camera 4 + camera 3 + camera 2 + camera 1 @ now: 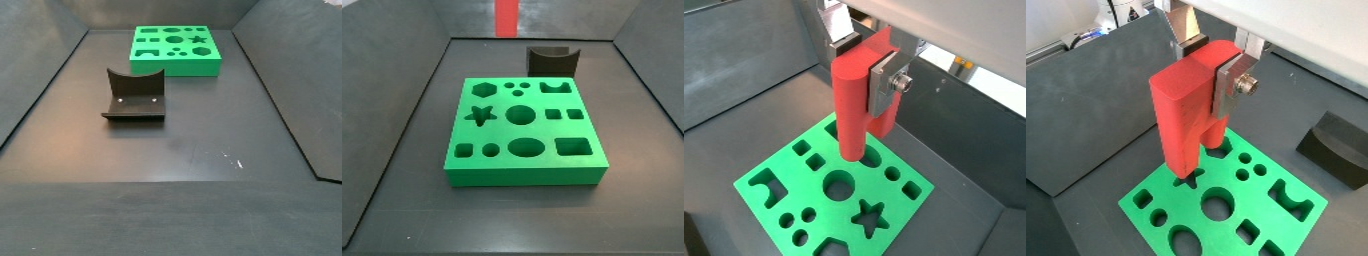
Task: Insert the square-circle object.
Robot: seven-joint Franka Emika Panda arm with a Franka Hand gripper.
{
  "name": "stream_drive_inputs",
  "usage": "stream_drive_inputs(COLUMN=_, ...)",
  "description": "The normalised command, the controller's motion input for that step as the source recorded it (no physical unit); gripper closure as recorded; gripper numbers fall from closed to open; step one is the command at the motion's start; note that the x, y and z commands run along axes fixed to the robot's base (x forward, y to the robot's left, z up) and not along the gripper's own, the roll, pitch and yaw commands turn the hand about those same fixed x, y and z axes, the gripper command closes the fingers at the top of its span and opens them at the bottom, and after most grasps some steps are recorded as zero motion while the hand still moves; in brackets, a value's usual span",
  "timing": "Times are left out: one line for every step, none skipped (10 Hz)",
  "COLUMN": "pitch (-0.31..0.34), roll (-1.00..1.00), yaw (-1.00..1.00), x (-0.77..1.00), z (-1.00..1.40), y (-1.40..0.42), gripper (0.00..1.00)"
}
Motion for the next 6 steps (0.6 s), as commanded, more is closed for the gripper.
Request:
stream_drive_inputs(pitch=-0.017, roll=0.0, yaw=-0.95, x=0.0, z=-0.32, y=-0.14, gripper=1.0)
stream_drive_inputs(pitch=-0.037, roll=-0.02, yaw=-0.89, x=0.01, z=-0.32, y=-0.18, gripper=1.0)
stream_drive_inputs(pitch=-0.044, roll=-0.02, yaw=-0.83, x=0.06, z=-0.32, y=-0.21, gripper=1.0)
stream_drive_inputs(pitch=-0.064, roll=-0.01, yaw=-0.8, x=0.04, z=-0.34, y=-0.26, gripper=1.0)
stream_drive_inputs(pitch=-0.083, roll=0.0, yaw=-0.79, x=0.0, z=-0.37, y=-0.31, gripper=1.0)
stream_drive_inputs(pitch=-0.086, roll=0.0, yaw=-0.71, x=0.0, z=-0.34, y=-0.47, gripper=1.0)
